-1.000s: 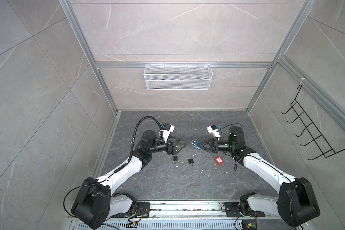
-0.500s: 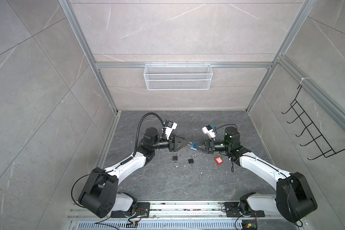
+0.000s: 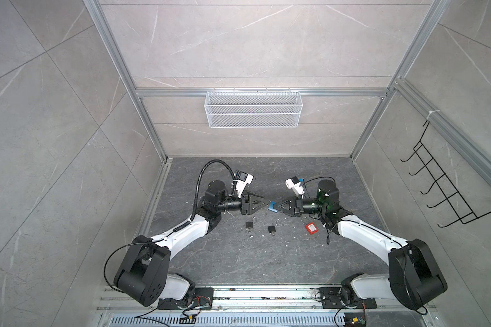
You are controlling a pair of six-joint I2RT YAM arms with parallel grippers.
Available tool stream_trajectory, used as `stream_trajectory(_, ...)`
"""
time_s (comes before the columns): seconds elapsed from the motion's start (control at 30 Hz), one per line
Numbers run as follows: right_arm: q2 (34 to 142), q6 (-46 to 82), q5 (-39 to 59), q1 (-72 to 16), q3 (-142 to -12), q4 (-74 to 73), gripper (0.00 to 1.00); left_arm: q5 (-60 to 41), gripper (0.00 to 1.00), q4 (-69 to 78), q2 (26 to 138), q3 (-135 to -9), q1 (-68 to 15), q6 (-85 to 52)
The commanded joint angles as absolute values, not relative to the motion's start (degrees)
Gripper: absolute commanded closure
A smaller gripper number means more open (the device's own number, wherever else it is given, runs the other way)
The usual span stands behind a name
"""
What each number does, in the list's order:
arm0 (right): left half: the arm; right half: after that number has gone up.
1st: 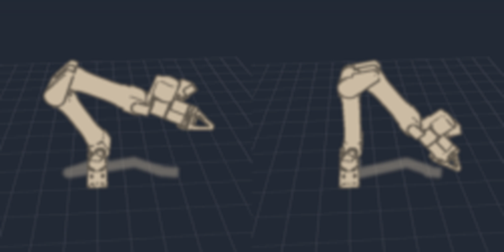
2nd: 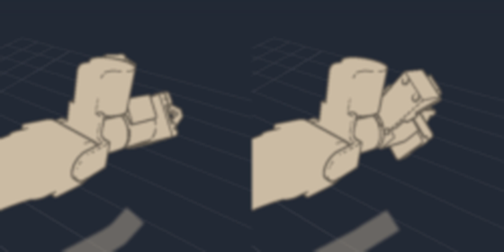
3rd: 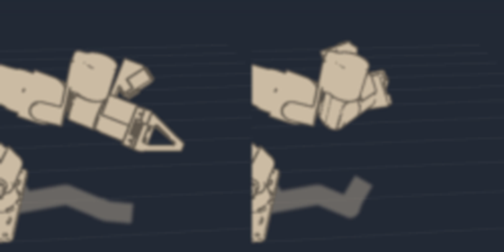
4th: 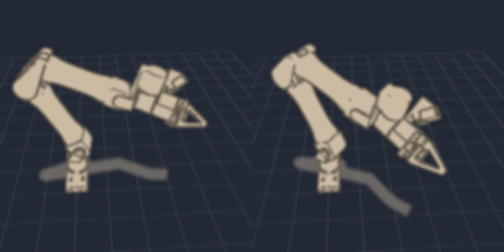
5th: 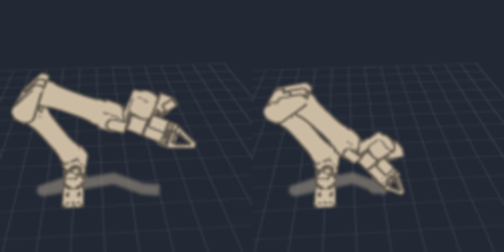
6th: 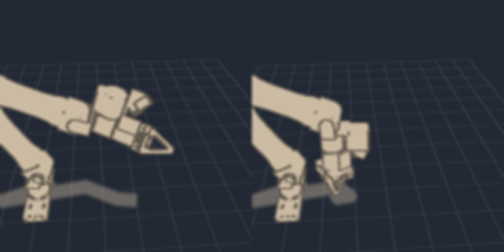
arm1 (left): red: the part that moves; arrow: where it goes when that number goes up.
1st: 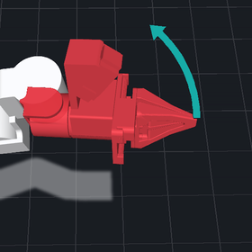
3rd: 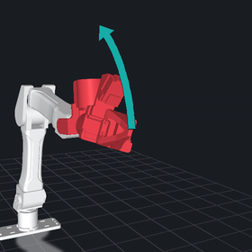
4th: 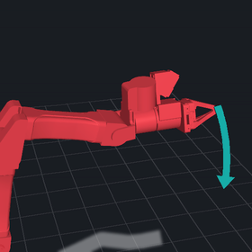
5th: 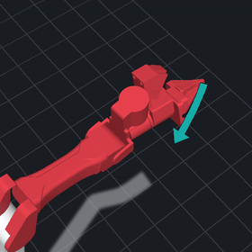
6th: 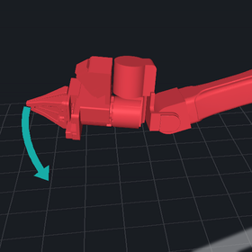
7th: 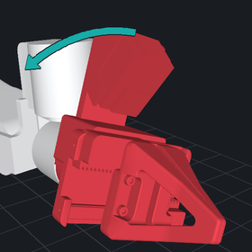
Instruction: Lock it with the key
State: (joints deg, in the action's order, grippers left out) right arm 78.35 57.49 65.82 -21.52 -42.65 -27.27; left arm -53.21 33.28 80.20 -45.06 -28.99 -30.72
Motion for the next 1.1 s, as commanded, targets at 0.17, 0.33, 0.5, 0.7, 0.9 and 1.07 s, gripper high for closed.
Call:
stream_trajectory(0.17, 79.70, 57.67, 65.57, -21.77, -44.43, -30.66, 1.00, -55.64, 0.62, 34.42, 80.51, -47.42, -29.26, -30.41)
stream_trajectory(0.33, 79.24, 57.04, 64.74, -21.70, -44.13, -30.76, 1.00, -56.20, 0.68, 33.84, 80.88, -47.81, -29.34, -30.85)
stream_trajectory(0.5, 78.45, 56.20, 64.37, -21.69, -44.36, -29.86, 1.00, -56.31, 0.73, 33.92, 80.86, -47.42, -29.30, -31.35)
stream_trajectory(0.7, 77.36, 53.32, 63.60, -21.60, -44.91, -26.29, 1.00, -56.20, 0.83, 33.75, 80.95, -47.16, -29.35, -31.82)
stream_trajectory(0.9, 76.04, 50.84, 62.39, -21.47, -45.15, -22.79, 1.00, -56.33, 0.93, 33.91, 80.52, -46.98, -29.35, -32.17)
stream_trajectory(1.07, 74.07, 45.79, 60.15, -21.42, -46.00, -16.65, 1.00, -57.44, 1.00, 33.80, 80.07, -46.53, -29.35, -32.92)
